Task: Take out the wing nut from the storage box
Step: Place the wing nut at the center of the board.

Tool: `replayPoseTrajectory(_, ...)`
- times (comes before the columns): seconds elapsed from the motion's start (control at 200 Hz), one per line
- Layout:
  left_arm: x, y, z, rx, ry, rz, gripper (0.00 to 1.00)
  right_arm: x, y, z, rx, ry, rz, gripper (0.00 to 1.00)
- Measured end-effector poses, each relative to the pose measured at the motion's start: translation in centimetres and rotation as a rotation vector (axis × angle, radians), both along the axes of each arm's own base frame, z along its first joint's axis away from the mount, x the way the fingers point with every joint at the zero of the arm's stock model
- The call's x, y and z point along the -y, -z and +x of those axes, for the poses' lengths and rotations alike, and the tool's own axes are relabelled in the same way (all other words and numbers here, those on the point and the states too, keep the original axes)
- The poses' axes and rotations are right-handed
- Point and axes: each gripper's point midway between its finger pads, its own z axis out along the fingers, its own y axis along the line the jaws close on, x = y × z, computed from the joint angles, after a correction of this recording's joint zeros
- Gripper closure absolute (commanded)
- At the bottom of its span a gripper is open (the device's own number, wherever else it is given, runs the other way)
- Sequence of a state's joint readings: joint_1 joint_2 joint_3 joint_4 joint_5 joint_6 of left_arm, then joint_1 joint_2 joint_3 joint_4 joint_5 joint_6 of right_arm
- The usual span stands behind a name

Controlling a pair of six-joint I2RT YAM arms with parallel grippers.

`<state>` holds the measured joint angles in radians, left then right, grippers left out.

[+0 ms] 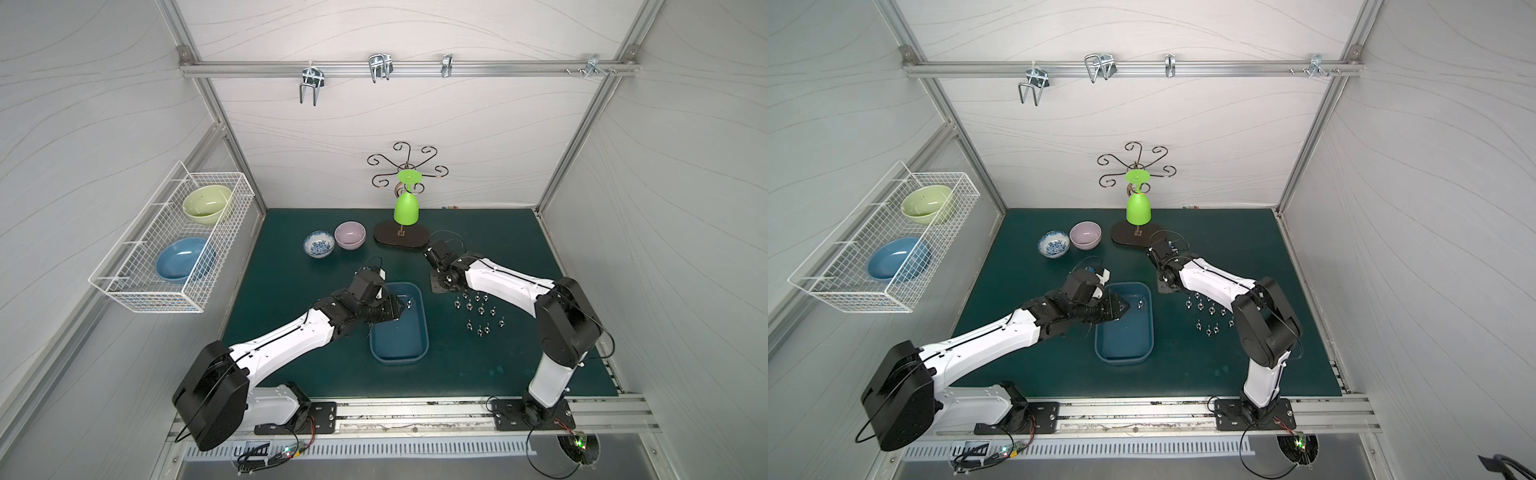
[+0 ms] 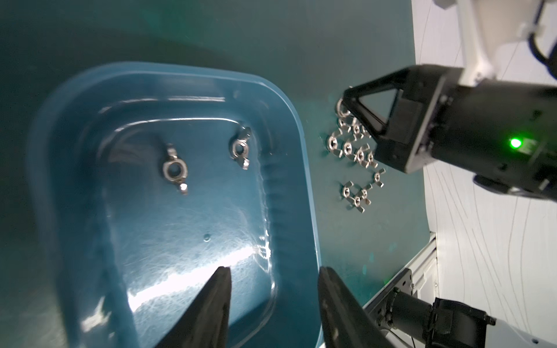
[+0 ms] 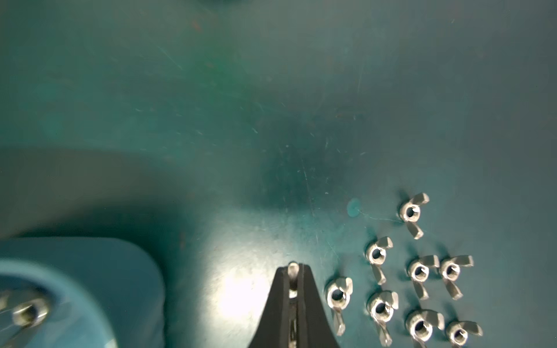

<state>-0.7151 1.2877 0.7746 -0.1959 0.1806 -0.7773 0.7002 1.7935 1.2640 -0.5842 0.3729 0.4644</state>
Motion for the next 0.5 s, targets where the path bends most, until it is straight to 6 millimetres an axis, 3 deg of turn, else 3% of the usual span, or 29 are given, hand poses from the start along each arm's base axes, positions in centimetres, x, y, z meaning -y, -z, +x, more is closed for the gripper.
replayPoseTrajectory(0.27,0.9,0.3,-0.3,-0.008,0.026,-0.003,0.5,0.8,3.8,-0.6,-0.09,0.033,-0.017,1.0)
replayPoseTrajectory(0.5,1.1,0.4,-0.3,-0.009,0.032,-0.004,0.49,1.4,4.6,-0.9,-0.111,0.055,0.0,1.0)
